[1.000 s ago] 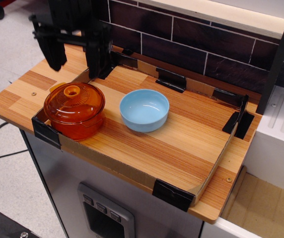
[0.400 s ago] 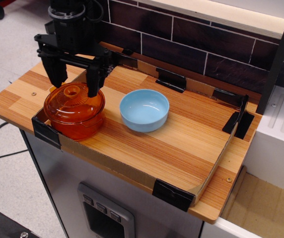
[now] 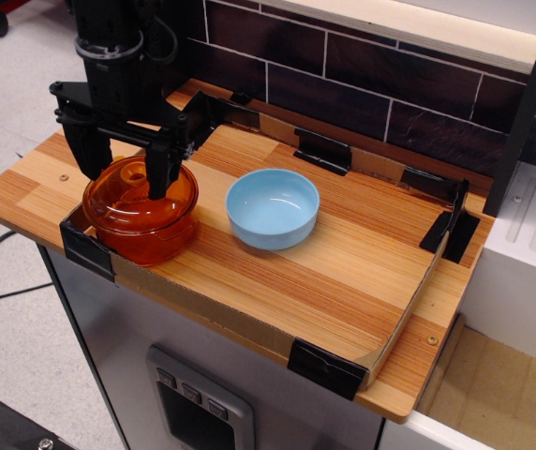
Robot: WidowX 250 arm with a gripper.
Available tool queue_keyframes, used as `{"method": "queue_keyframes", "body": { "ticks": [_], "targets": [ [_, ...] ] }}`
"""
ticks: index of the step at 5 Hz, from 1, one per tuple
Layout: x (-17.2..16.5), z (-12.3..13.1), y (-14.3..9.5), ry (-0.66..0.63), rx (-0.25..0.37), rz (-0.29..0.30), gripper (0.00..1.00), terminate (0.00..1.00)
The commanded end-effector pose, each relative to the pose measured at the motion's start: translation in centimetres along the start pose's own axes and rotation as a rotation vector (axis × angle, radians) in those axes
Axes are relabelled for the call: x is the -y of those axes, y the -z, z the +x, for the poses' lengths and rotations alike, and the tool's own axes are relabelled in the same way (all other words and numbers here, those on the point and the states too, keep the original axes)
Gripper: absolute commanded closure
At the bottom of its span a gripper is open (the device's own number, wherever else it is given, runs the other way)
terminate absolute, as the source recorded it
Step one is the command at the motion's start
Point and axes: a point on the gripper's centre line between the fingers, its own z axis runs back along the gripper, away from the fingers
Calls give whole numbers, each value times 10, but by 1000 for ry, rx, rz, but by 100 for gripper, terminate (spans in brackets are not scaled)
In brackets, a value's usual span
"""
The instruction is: Take lid off pot
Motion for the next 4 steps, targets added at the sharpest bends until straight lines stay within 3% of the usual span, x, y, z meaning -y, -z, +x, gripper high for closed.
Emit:
{"method": "queue_keyframes", "body": {
  "ticks": [1,2,4],
  "targets": [
    [-4,9,7,-10,22,39,0,0],
    [-4,9,9,-5,28,40,100,0],
    [-10,8,-9,-25,22,-6,100,0]
  ]
}}
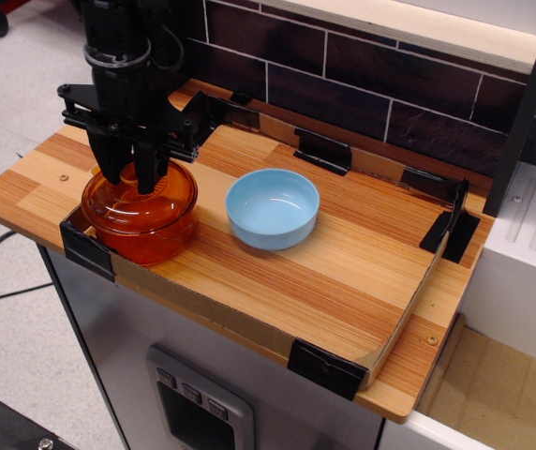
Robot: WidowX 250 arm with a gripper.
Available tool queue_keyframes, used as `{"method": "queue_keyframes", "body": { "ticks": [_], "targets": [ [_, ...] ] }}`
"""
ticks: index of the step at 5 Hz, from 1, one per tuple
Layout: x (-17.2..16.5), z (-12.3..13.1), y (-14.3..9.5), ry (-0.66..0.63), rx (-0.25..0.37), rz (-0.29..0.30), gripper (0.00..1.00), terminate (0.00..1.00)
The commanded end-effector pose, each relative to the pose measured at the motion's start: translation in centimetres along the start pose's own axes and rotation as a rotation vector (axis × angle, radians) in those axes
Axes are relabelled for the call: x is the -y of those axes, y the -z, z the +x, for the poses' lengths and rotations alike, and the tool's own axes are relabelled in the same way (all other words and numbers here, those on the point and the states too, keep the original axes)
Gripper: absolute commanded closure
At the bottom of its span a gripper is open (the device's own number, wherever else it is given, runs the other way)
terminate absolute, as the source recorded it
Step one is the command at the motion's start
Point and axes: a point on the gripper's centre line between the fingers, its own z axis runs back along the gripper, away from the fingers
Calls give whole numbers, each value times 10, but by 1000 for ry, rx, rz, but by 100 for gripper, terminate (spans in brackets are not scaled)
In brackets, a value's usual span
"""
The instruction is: Take lid off pot
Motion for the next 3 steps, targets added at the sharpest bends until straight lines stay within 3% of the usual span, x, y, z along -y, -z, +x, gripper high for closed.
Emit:
{"method": "queue_keyframes", "body": {
  "ticks": [1,2,3],
  "targets": [
    [-13,13,-39,-79,23,-36,100,0],
    [-18,27,-64,-139,53,-87,100,0],
    [-14,46,-70,-202,47,-99,100,0]
  ]
}}
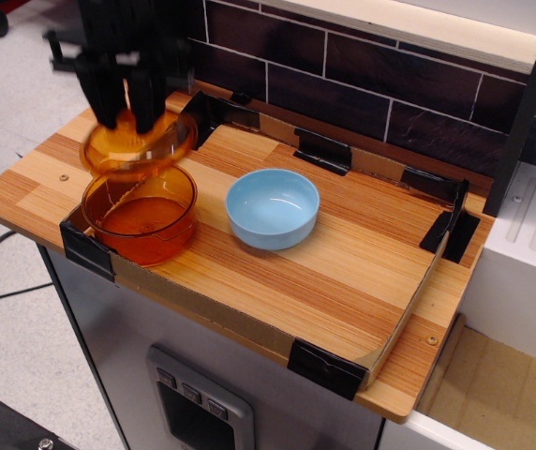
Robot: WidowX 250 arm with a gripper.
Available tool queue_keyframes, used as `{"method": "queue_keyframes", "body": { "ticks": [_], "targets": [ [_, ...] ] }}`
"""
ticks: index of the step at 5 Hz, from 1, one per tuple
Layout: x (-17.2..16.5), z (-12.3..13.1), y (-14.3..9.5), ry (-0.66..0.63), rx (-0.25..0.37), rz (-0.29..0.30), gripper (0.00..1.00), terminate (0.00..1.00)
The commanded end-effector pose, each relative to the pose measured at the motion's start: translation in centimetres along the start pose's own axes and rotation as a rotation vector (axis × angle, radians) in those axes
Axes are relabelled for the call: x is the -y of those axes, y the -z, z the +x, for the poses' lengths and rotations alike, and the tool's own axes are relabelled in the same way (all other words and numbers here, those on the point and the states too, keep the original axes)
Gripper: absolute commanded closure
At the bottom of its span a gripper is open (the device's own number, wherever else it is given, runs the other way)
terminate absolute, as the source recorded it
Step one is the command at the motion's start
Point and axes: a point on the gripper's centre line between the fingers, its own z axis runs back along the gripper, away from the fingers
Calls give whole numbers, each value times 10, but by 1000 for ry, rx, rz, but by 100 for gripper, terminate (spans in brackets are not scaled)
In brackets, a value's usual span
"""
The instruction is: Take lid off pot
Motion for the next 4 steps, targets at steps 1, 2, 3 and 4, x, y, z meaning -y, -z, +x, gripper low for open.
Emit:
{"method": "queue_keyframes", "body": {
  "ticks": [1,2,3,4],
  "targets": [
    [12,46,-13,-134,44,22,100,0],
    [18,69,3,-199,13,44,100,0],
    [23,79,18,-213,11,70,100,0],
    [27,75,25,-188,17,82,100,0]
  ]
}}
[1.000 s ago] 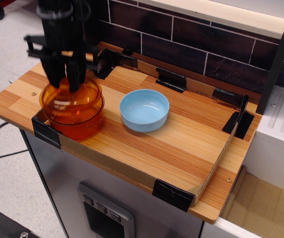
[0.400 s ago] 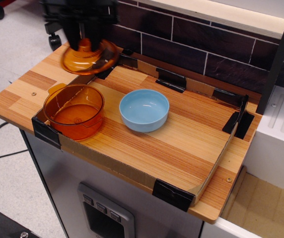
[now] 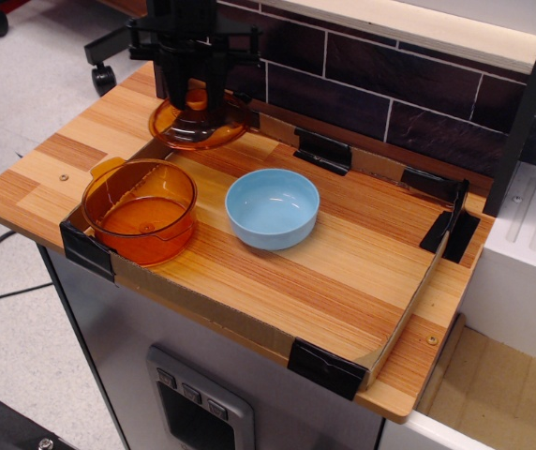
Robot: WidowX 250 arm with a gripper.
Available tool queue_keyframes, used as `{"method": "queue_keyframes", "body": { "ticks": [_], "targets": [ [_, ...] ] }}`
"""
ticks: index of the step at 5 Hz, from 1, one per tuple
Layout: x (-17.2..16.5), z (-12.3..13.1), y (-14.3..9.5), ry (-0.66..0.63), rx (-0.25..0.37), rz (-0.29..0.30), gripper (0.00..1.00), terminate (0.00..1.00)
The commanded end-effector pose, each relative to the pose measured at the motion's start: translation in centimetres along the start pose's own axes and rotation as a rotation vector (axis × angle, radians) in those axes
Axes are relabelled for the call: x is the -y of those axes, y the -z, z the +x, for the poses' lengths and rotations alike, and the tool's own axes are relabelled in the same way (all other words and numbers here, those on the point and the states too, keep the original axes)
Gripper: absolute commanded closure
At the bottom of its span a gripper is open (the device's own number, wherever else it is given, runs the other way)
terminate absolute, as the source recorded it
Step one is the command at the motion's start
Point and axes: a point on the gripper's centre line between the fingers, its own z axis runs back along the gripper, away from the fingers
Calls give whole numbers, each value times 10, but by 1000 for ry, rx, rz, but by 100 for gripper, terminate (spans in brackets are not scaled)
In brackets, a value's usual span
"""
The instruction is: Take lid off pot
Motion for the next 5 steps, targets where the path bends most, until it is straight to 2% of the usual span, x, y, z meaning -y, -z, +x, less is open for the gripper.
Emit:
{"method": "queue_keyframes", "body": {
  "ticks": [1,4,5],
  "targets": [
    [3,4,-7,13,72,0,100,0],
    [16,10,16,-4,48,38,100,0],
    [21,6,11,24,45,50,0,0]
  ]
}}
